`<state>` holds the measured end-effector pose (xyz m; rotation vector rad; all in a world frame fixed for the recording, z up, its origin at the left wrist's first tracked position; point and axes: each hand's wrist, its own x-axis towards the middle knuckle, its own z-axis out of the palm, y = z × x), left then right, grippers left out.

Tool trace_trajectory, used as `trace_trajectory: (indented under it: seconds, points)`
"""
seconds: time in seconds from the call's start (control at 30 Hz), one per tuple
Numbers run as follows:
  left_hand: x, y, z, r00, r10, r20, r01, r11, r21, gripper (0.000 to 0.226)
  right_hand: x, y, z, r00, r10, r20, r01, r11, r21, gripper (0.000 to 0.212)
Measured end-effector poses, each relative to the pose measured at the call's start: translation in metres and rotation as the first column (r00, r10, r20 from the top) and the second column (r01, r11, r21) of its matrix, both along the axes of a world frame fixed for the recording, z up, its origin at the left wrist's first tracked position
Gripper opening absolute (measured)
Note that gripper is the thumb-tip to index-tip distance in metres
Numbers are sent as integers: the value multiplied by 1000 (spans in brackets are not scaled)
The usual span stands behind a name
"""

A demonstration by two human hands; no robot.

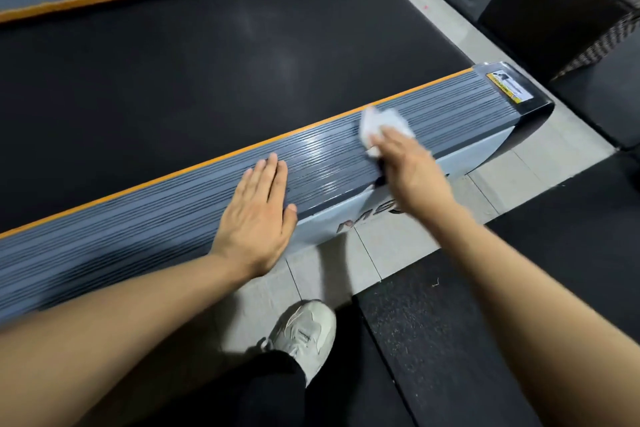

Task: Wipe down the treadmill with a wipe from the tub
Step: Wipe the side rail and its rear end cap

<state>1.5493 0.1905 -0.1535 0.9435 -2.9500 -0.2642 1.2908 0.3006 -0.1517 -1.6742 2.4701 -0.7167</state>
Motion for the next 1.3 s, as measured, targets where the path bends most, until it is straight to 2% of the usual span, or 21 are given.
trace_trajectory:
  seconds: [0.07,0.1,0.13,0.2,0.27,0.33,0.43,0.5,0.53,0.6,0.63,0.77,0.83,0.87,0.93,1.03,1.1,1.17,1.23,1.3]
  points:
    - [-5,-2,-2,998,-62,-28,62,998,-21,70,-31,-5,5,977,-204,-55,207,977,53,39]
    - [-8,-3,-4,994,-98,-38,97,995,-26,69,-31,-13,8,969,-242,-56,246,967,63,38]
    - [-11,-5,-4,991,-124,-43,123,992,-30,68,-21,-23,8,976,-217,-24,218,974,70,41]
    - [-15,-5,-6,987,-149,-64,145,987,-62,67,19,-42,6,998,24,56,-27,998,62,48]
    - [-15,-3,-9,980,-164,-116,150,982,-116,62,51,-55,-1,950,309,39,-312,945,99,50]
    - [-14,-2,-10,977,-154,-147,133,981,-140,61,38,-64,1,918,395,-19,-388,910,147,51]
    - [-19,-1,-7,981,-122,-148,109,989,-97,63,-20,-67,12,984,138,-116,-128,988,83,43]
    - [-21,-1,-6,986,-108,-128,97,991,-90,64,-48,-65,28,991,-27,-135,47,988,145,30]
    - [-22,-1,-5,988,-105,-117,94,991,-91,65,-53,-64,34,987,-58,-150,85,980,181,26]
    - [-23,0,-4,991,-97,-93,87,991,-99,66,-53,-67,45,982,-55,-181,97,968,231,25]
    - [-23,0,-4,993,-90,-80,82,991,-105,67,-52,-67,49,986,-56,-155,87,976,198,25]
    - [-24,3,-1,997,-74,-10,72,988,-133,69,-61,-65,58,985,-154,82,160,984,-77,30]
    - [-25,4,-1,998,-62,6,62,988,-143,69,-62,-63,57,974,-125,190,152,980,-132,38]
    - [-26,4,-1,998,-58,9,59,987,-150,69,-59,-62,53,971,-92,222,123,983,-133,31]
    - [-27,4,-2,999,-54,8,54,984,-167,69,-47,-59,35,985,-101,141,120,983,-140,15]
    - [-26,4,-2,999,-52,0,51,985,-165,69,-29,-49,6,981,-180,-72,166,972,-168,14]
    - [-26,4,-2,999,-47,2,47,986,-161,69,-14,-45,1,988,-129,-80,117,984,-135,25]
    - [-26,5,-2,999,-42,7,42,985,-167,70,8,-43,3,999,53,0,-53,994,-95,33]
    - [-27,5,-1,999,-38,3,38,986,-164,70,33,-41,4,961,271,58,-266,960,-87,33]
    - [-28,4,-1,999,-36,-25,32,990,-141,70,39,-42,0,921,389,7,-387,918,-87,34]
